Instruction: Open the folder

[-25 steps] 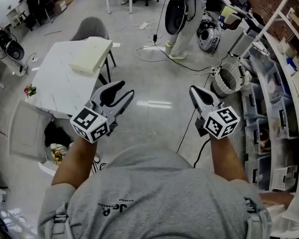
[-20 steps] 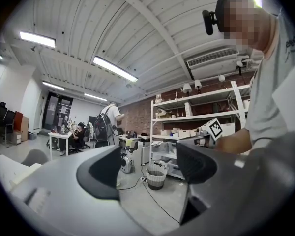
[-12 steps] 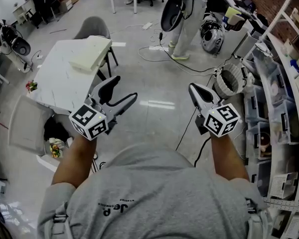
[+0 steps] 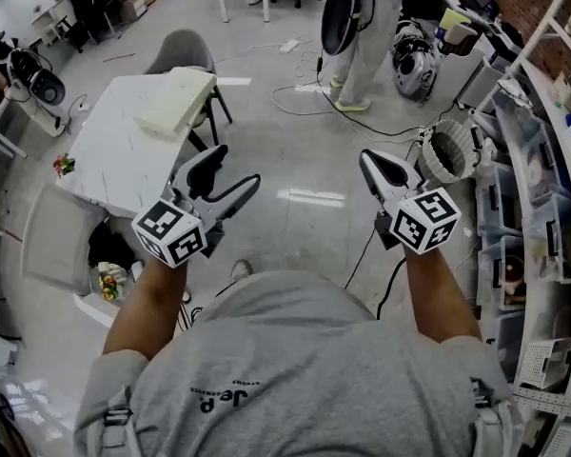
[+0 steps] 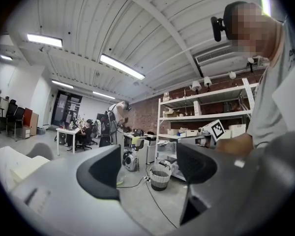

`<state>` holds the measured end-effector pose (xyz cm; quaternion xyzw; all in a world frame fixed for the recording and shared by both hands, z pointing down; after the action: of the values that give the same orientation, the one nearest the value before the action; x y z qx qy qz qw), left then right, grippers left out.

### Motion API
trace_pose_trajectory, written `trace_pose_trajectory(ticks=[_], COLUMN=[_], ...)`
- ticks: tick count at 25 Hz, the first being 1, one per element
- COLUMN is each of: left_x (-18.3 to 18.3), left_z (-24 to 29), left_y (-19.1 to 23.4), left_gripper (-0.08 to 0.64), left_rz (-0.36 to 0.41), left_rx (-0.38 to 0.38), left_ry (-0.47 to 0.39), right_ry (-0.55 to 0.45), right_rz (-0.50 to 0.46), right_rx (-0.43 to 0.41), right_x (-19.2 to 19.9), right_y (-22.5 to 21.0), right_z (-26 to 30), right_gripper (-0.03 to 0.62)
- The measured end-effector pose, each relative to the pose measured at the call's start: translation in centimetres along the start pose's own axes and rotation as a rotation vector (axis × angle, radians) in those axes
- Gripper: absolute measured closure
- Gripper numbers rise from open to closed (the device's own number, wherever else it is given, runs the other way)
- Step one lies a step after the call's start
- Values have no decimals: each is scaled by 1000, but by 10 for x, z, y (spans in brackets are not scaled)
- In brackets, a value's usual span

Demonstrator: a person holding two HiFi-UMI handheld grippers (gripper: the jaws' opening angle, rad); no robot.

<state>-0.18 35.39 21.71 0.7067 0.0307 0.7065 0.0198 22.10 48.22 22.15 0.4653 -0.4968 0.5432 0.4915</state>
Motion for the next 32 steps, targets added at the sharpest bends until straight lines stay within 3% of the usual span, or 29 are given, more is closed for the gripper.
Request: trace_pose_trajectory(ticks=[9, 16, 21, 32], left_x=[3, -7, -20, -19], left_z=[33, 68, 79, 93], left_y=[83, 207, 296, 415], left_gripper=[175, 175, 176, 175], left_rz=[-39, -36, 7, -6], left_rx=[92, 220, 297, 309], left_ry=[-41, -55, -32, -34], right_ry=[41, 43, 22, 52], right_rz=[-14, -23, -28, -54], right_rx=[66, 161, 208, 204], right_x=[3, -10, -34, -52], right_y=[-16, -26, -24, -37], right_z=[71, 183, 269, 396], right_gripper=[589, 589, 589, 589])
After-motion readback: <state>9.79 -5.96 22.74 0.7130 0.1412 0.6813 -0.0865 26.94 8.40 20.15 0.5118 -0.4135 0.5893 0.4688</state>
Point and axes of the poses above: the fingertips, and each gripper's own axes: z forward along the fingers, y to its left, x out of its underside, the point moved 3 cm from there along -z, backward along the fingers, and after that the axes turned 7 degrees about x, right-handed, at the moved point
